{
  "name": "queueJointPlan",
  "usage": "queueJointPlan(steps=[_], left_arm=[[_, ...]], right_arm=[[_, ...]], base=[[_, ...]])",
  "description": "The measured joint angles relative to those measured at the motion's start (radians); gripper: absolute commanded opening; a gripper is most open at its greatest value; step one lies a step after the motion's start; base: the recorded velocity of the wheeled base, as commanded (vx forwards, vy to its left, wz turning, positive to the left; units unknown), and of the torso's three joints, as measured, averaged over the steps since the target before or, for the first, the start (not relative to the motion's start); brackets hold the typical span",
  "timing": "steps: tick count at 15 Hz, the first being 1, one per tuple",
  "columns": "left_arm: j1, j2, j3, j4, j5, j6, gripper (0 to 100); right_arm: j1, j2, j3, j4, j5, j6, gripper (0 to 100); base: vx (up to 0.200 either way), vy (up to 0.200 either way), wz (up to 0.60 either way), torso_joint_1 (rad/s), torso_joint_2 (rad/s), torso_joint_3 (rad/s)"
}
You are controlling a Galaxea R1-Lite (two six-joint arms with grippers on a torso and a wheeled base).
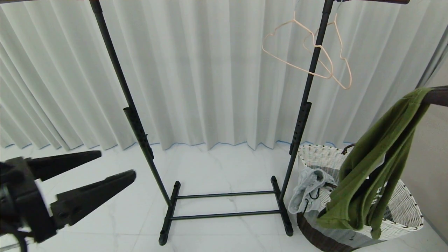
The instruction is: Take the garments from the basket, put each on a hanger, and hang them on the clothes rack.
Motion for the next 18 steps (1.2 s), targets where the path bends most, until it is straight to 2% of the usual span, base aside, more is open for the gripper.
queueJointPlan(steps=[3, 6, 8, 11, 14, 18], left_arm=[[-0.136, 0.215, -0.109, -0.081, 0.109, -0.017, 100], [-0.338, 0.404, -0.209, -0.106, 0.193, -0.080, 100], [-0.485, 0.520, -0.260, -0.112, 0.234, -0.158, 100], [-0.656, 0.688, -0.349, -0.116, 0.317, -0.305, 100], [-0.754, 0.832, -0.457, -0.117, 0.370, -0.384, 100], [-0.774, 0.974, -0.561, -0.130, 0.450, -0.441, 100]], right_arm=[[0.027, 0.028, 0.019, 0.001, -0.004, 0.017, 0], [0.028, 0.042, 0.055, 0.002, -0.009, 0.019, 0], [0.028, 0.044, 0.076, 0.003, -0.013, 0.019, 0], [0.027, 0.049, 0.090, 0.001, -0.057, 0.023, 0], [0.027, 0.058, 0.122, -0.022, -0.076, 0.064, 0], [0.027, 0.059, 0.130, -0.032, -0.076, 0.068, 0]], base=[[0.000, 0.000, 0.00, 0.000, 0.00, 0.000], [0.000, 0.000, 0.00, 0.000, 0.00, 0.000], [0.000, 0.000, 0.00, 0.000, 0.00, 0.000], [0.000, 0.000, 0.00, 0.000, 0.00, 0.000], [0.000, 0.000, 0.00, 0.000, 0.00, 0.000], [0.000, 0.000, 0.00, 0.000, 0.00, 0.000]])
